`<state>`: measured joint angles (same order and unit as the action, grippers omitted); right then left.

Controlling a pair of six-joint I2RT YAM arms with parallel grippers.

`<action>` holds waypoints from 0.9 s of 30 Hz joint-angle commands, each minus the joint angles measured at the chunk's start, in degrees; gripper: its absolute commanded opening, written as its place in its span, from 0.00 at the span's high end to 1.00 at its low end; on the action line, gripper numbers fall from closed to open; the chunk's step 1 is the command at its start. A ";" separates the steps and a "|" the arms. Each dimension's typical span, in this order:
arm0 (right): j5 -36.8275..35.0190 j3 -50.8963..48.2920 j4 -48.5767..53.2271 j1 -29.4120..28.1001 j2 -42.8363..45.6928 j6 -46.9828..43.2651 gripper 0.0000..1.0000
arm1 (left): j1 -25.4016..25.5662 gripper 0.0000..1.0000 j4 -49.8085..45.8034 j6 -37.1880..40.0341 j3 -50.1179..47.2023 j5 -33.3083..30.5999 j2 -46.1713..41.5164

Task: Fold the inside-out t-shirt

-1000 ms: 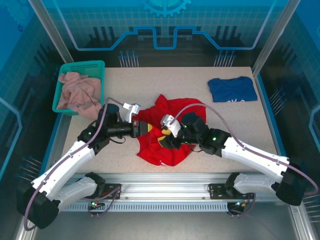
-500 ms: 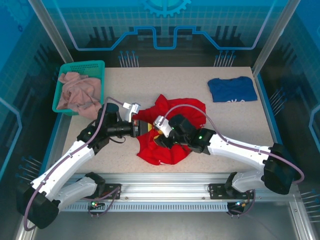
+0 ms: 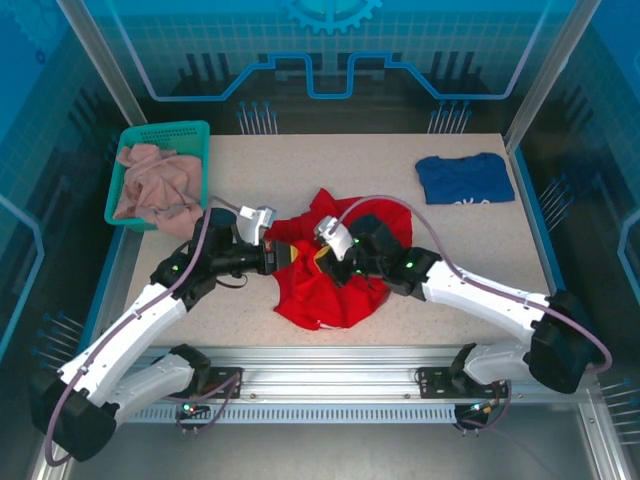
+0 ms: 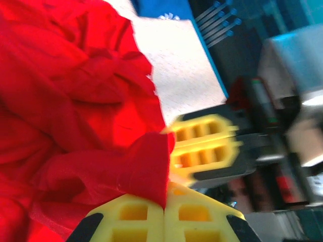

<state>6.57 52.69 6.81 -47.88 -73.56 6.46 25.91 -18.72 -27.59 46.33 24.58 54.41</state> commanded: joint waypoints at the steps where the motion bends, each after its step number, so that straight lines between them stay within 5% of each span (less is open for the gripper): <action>1: 13.17 -1.64 -3.80 3.42 4.02 4.19 1.00 | -0.42 1.00 -3.60 2.85 1.64 -7.64 -0.37; 8: 30.96 -4.26 -9.51 10.39 6.24 9.79 1.00 | -0.43 1.00 -4.93 4.59 1.23 -13.29 0.77; 14: 34.79 -4.79 -10.56 13.56 6.79 11.61 1.00 | -0.42 1.00 -4.78 5.69 1.20 -14.73 1.55; 18: 31.13 -3.80 -5.69 13.68 6.61 9.69 1.00 | -0.36 1.00 -6.27 6.55 1.94 -18.23 2.14; 22: 14.18 0.56 5.33 8.81 5.13 4.20 0.98 | -0.34 1.00 -5.34 5.97 2.98 -13.26 2.28; 27: 1.48 3.86 6.44 -0.34 0.31 0.49 0.59 | 0.10 1.00 -4.00 4.29 3.32 -7.99 1.59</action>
<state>18.15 54.08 9.85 -44.86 -70.63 10.11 25.76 -23.53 -22.74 47.72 12.80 56.84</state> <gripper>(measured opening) 0.366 0.054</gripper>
